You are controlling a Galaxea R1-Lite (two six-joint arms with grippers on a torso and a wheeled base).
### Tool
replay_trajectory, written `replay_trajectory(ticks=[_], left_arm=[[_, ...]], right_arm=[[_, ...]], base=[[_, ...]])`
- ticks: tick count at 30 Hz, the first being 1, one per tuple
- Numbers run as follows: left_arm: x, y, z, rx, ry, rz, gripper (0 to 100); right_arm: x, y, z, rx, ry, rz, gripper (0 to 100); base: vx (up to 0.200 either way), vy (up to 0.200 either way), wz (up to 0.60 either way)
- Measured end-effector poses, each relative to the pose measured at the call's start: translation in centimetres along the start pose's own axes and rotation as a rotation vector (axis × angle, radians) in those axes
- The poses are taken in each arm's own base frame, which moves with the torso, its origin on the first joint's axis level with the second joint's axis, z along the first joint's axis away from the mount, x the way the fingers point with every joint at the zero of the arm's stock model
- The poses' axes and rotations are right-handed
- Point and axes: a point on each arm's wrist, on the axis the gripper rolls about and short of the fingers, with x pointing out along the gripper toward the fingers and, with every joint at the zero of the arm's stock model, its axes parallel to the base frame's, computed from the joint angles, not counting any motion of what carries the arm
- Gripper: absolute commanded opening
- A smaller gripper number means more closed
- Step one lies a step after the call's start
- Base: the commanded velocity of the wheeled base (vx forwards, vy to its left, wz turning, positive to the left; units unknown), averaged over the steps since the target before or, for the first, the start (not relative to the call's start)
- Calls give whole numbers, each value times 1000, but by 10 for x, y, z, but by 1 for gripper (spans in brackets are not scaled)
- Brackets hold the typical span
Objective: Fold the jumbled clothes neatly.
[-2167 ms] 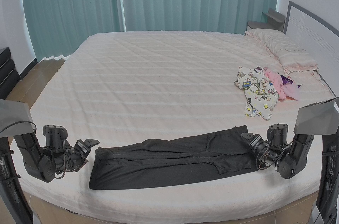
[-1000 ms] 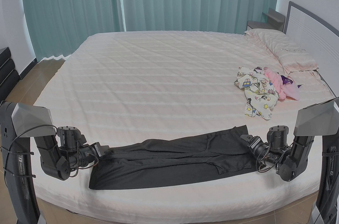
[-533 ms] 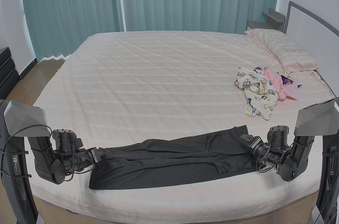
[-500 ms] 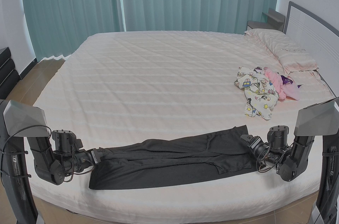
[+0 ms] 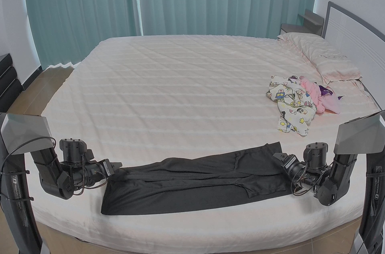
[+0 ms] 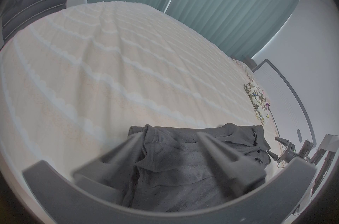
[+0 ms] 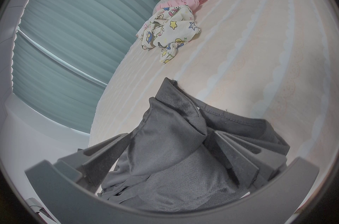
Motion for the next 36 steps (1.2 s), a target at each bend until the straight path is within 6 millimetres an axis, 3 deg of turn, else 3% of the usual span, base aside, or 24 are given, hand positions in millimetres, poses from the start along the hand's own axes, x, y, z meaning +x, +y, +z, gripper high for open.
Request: replay_trajectory(ticks=[13,27,28,36], left_arm=[[30,-5,22,-6,52,-76,100],[35,5,10,-22,91,-55,100],[34,5,9,-22,91,-53,0],[31,11,12,-29,81,-37,0]], right_arm=[[1,-1,-3,-3,13,-1,100],[2,-1,-4,-3,15,-2,100],[2,-1,-4,-3,15,-2,100],[2,-1,-4,-3,15,-3,100]], base=[[0,0,0],[0,0,0],[0,0,0],[0,0,0]])
